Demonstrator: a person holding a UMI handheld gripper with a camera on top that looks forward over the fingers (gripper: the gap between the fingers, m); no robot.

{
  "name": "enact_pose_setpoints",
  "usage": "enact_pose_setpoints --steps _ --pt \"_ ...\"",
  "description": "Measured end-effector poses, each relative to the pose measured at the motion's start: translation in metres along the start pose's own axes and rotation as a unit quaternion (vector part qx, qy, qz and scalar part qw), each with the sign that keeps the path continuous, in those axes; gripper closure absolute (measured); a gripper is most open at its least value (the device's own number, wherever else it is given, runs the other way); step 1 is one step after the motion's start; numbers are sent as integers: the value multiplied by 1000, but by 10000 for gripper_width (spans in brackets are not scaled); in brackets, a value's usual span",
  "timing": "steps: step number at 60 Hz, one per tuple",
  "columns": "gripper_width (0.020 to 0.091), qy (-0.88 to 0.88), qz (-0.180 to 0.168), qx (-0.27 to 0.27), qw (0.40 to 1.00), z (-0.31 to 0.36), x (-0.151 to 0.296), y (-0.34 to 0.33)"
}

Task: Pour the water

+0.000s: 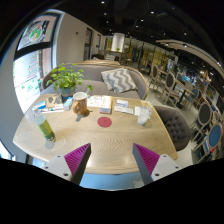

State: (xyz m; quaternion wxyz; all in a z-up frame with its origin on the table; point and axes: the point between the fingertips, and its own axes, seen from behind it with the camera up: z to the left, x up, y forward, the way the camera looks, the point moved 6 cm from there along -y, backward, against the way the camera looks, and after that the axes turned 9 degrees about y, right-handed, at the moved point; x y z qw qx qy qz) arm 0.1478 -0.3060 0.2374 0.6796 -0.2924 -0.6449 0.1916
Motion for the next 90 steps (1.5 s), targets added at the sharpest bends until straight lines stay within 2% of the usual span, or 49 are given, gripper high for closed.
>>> enact_pose_setpoints --steps 16,29,44,62,66,72,74,79,90 --pt "246 -2 10 1 1000 56 -39 -4" --pt "245 14 14 55 998 164 -79 -8" --pt "246 17 -33 115 993 280 -74 47" --pt "247 42 -71 95 992 317 -51 153" --pt "313 46 -76 100 991 324 -49 167" --pt "510 34 -84 107 990 331 -50 177" --pt "552 27 -89 100 991 331 -50 178" --pt "573 22 -98 101 990 333 -49 178" --pt "681 19 -92 96 991 333 -49 177"
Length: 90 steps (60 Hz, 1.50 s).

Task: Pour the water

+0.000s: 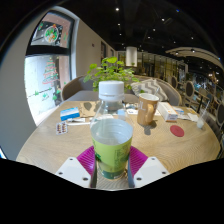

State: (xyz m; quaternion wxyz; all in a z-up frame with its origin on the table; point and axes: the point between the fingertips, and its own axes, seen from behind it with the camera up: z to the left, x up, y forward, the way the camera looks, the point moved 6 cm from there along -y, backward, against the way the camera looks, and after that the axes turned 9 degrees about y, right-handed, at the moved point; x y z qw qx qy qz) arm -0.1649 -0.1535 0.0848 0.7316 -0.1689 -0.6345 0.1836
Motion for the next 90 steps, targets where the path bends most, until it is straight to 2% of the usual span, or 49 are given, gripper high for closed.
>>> enact_pose_setpoints --steps 7,13,27,33,40,55,67,76,80,84,90 --pt "701 7 7 11 1000 7 16 -4" --pt "702 36 -6 40 999 21 54 -8" --pt "702 239 -33 160 957 47 168 16" --pt "703 361 -24 214 907 47 206 37" --pt "705 524 -1 258 812 31 234 65" --pt "706 713 47 283 640 5 240 134" --pt "707 779 73 281 556 -4 232 161" --pt "707 785 86 282 544 -4 231 161" --pt "706 777 94 280 556 -4 232 158" --pt "707 749 94 284 592 -5 238 146" --pt "708 668 82 287 682 -9 254 129"
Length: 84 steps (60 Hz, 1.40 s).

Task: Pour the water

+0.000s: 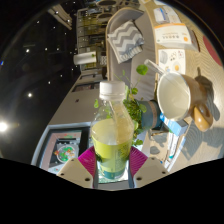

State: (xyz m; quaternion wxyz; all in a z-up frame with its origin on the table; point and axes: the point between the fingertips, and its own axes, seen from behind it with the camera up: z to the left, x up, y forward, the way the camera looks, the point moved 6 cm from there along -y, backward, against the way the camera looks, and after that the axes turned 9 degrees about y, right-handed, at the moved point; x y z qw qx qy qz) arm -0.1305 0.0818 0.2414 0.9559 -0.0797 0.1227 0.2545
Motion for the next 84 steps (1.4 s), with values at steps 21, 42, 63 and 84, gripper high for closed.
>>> enact_pose_setpoints --steps 21,42,63,84 --pt "702 -472 -68 -87 874 71 74 -96" --pt "704 -662 -113 -260 694 -35 202 -169" --pt "696 -654 -107 -296 688 -112 243 -183" --pt "400 -651 -90 -327 679 -119 240 -190"
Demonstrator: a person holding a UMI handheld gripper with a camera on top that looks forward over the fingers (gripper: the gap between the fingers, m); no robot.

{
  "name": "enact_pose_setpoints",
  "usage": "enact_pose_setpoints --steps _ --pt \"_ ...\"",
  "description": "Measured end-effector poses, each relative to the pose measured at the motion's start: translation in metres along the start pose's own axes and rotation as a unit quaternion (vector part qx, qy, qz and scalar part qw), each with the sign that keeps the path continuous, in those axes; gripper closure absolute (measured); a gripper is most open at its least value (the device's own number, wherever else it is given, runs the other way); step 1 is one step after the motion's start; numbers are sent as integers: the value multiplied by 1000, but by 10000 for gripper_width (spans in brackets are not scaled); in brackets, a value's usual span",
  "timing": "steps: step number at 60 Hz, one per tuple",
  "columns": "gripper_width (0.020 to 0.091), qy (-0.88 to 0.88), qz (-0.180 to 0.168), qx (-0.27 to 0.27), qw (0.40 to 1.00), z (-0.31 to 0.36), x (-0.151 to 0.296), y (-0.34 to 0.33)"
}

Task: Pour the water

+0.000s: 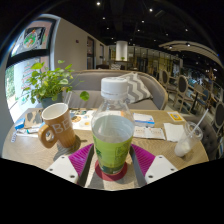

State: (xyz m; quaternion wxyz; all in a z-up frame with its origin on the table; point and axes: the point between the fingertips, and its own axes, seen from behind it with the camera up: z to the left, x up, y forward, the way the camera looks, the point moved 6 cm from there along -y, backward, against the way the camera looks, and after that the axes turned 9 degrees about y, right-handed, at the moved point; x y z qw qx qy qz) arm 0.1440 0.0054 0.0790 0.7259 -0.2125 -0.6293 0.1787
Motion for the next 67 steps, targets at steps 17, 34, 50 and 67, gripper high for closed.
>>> enact_pose_setpoints --steps 17,34,50,67 --pt "250 1 33 -21 999 17 10 -93" --pt "250 44 59 -35 997 60 22 -249" --pt "253 38 62 -47 996 76 10 -321" --pt "254 18 59 -52 997 72 3 -343"
